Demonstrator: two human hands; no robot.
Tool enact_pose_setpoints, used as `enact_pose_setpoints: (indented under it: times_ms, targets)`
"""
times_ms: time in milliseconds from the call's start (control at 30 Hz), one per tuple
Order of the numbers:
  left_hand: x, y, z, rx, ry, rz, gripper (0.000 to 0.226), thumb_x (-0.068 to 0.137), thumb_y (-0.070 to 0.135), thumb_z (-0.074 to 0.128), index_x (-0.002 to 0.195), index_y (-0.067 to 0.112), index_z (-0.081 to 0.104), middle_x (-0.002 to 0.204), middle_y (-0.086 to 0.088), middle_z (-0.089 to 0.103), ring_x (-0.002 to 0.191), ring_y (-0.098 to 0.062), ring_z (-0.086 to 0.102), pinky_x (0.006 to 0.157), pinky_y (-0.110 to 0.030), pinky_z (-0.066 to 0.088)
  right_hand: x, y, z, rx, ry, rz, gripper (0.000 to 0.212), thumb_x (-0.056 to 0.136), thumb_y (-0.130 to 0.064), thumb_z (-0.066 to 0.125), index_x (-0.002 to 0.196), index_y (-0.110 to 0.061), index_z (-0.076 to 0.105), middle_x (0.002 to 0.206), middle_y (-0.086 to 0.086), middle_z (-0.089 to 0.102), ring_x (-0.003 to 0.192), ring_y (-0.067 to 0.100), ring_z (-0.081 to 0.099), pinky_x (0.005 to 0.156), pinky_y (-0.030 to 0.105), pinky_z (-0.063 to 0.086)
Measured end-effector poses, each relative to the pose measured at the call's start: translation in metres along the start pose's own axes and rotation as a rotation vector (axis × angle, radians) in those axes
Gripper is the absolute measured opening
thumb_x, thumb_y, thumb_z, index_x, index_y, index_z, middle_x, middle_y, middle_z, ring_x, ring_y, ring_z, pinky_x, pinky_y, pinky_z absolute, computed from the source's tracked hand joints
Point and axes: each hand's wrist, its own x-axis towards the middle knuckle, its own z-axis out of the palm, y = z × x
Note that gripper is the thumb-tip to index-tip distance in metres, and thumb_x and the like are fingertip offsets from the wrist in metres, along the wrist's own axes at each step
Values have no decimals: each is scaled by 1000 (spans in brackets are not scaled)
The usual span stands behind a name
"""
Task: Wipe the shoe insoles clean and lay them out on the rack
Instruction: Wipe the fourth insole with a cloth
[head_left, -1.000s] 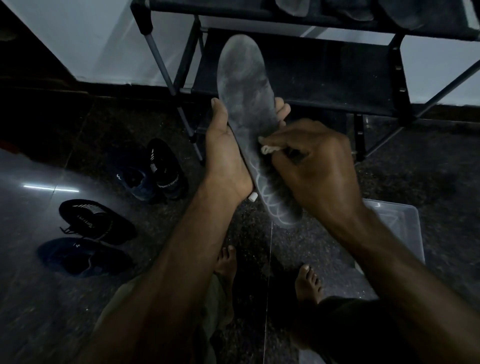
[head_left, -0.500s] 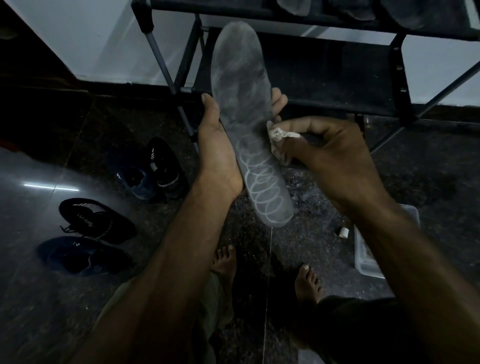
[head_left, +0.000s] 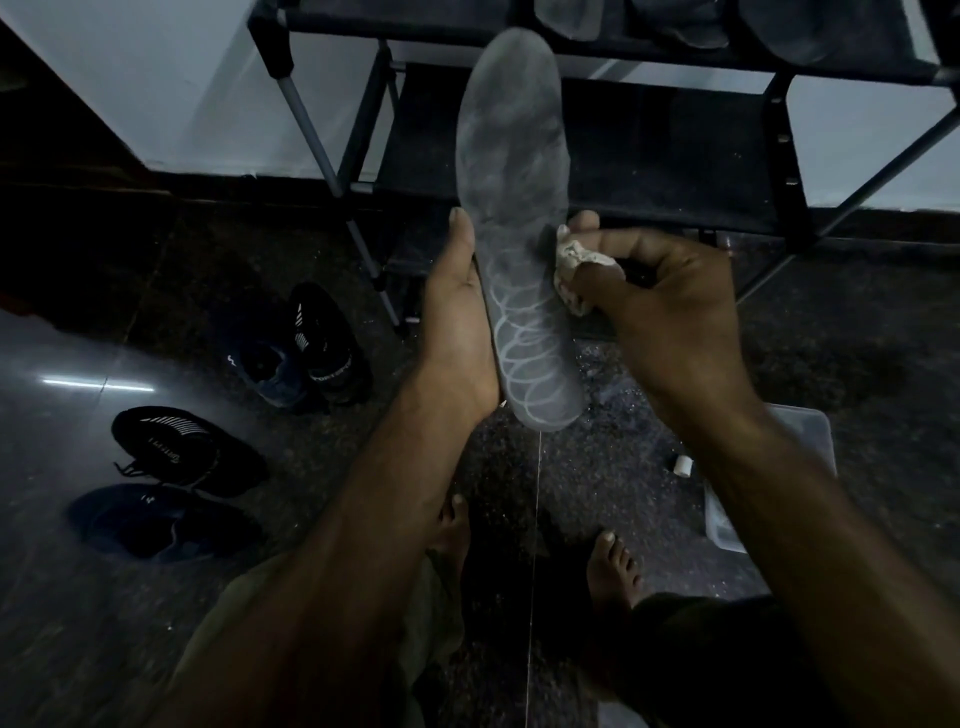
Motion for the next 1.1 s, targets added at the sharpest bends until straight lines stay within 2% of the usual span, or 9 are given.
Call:
enact_pose_setpoints:
  times_ms: [133, 333, 500, 700, 767, 833, 900, 1000, 1100]
  targets:
    - [0, 0, -1, 5, 15, 16, 67, 104, 52, 19, 113, 2, 63, 109, -16, 69, 105, -27, 65, 104, -41, 46, -2, 1, 2, -219, 29, -179, 18, 88, -9, 69, 103, -18, 70, 93, -15, 69, 89, 0, 67, 75, 12, 52]
    - [0, -1, -1, -45, -63, -35, 76, 101, 59, 15, 123, 0, 56, 114, -17, 63, 106, -29, 62, 103, -43, 46, -3, 4, 3, -542, 81, -280, 26, 86, -23, 72, 111, -15, 71, 100, -1, 57, 90, 6, 54, 76, 7, 45]
    - [-1, 1, -3, -47, -63, -78, 81, 99, 63, 16, 109, 2, 68, 108, -14, 68, 102, -27, 65, 101, -42, 46, -5, 1, 6, -578, -12, -276, 31, 87, -15, 70, 118, -12, 68, 100, 2, 59, 88, 4, 54, 79, 2, 42]
    - [-1, 0, -2, -79, -49, -100, 80, 98, 65, 17, 121, 0, 58, 117, -14, 64, 111, -25, 61, 104, -38, 46, -9, -2, 11, -632, -48, -385, 13, 92, -12, 65, 101, -10, 74, 92, 3, 69, 80, 2, 58, 75, 8, 44]
    - [-2, 1, -4, -101, -42, -106, 80, 97, 66, 18, 121, 1, 58, 115, -13, 65, 113, -24, 60, 108, -38, 42, -14, -3, 19, -624, -74, -425, 12, 91, -6, 63, 91, -4, 74, 83, 6, 68, 68, -7, 52, 71, 3, 42]
    - [-2, 1, -5, -89, -36, -92, 79, 98, 64, 17, 121, 1, 57, 115, -13, 65, 114, -25, 59, 110, -40, 39, -15, -5, 21, -635, -68, -463, 13, 91, -6, 61, 89, 0, 74, 82, 10, 68, 67, -7, 48, 69, -1, 38]
    - [-3, 1, -3, -77, -66, -88, 80, 99, 63, 15, 119, 0, 60, 116, -14, 63, 112, -25, 60, 109, -40, 41, -11, -4, 16, -696, -33, -452, 16, 94, -13, 60, 94, -3, 73, 88, 8, 66, 77, 3, 53, 72, 7, 43]
    - [-5, 1, 2, -57, -88, -87, 85, 100, 62, 13, 99, 2, 74, 102, -14, 69, 98, -24, 66, 95, -39, 51, -4, -1, 6, -768, 46, -392, 24, 100, -23, 54, 103, -6, 70, 92, 6, 62, 81, 14, 55, 68, 27, 48]
    - [-4, 1, 2, -55, -58, -88, 84, 99, 63, 15, 101, 1, 71, 103, -14, 68, 98, -24, 65, 98, -40, 49, -5, -1, 7, -773, 27, -383, 24, 100, -23, 54, 103, -6, 70, 92, 5, 60, 81, 11, 52, 66, 17, 45]
